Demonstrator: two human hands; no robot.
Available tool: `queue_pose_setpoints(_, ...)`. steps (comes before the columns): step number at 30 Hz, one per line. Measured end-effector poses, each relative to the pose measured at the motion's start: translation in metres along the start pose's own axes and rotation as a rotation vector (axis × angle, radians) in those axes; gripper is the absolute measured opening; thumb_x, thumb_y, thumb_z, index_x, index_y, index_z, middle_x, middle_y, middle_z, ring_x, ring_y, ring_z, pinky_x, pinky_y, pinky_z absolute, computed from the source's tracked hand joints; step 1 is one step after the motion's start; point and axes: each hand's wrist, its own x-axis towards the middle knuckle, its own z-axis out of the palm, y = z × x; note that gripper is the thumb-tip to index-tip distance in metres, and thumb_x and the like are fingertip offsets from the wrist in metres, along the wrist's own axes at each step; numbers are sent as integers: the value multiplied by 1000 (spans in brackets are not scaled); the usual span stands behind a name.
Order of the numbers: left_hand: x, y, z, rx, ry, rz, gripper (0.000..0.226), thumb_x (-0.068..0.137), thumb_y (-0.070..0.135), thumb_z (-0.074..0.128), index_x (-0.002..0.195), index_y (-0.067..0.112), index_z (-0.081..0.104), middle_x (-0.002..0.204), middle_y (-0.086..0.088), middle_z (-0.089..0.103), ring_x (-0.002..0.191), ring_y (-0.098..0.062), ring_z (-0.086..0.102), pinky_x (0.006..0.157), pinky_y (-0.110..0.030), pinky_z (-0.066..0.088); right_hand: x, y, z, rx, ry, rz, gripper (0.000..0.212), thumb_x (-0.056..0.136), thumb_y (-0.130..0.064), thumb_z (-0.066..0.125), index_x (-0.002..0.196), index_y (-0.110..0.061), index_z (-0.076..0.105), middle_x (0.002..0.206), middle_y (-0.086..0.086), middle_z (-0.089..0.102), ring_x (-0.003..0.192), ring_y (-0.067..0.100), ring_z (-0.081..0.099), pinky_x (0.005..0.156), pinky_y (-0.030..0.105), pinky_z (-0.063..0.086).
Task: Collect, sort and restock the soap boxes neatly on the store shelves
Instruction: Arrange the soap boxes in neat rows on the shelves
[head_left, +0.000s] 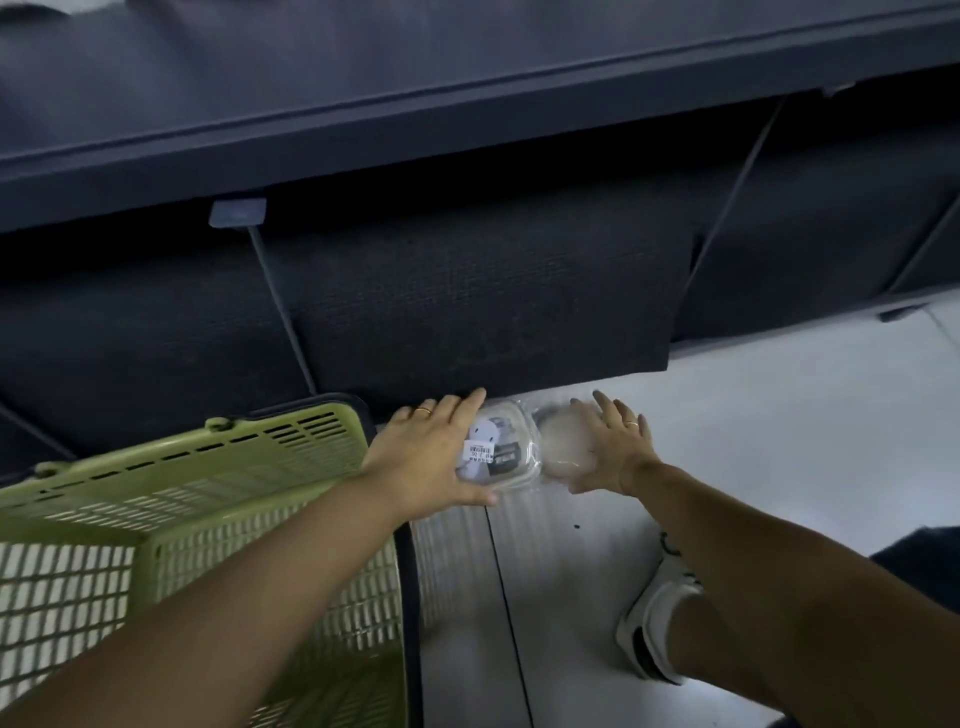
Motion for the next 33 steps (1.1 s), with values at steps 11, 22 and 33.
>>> queue_pose_setpoints(11,1,0,0,-98,168,35,105,78,72,58,156,27,4,147,8,32,132,-15,36,112,-33,27,3,1,-1,86,-25,119,114,62,-50,81,150,-30,11,143,5,29,129,29,31,104,43,41)
queue_pose_setpoints(22,-59,15,-78,-229,452,254,103,76,72,61,152,40,0,134,18,29,121,-2,31,109,-26,25,-92,8,-185,-220,-475,146,101,71,-53,75,151,-31,18,153,-7,30,139,20,33,111,38,33)
queue_pose_setpoints(33,-143,-100,-219,-186,848,64,93,65,79,47,147,52,11,123,23,28,115,3,27,101,-26,19,-201,-104,-372,127,210,-273,94,70,-42,83,140,-35,21,127,-11,45,111,7,51,93,21,43)
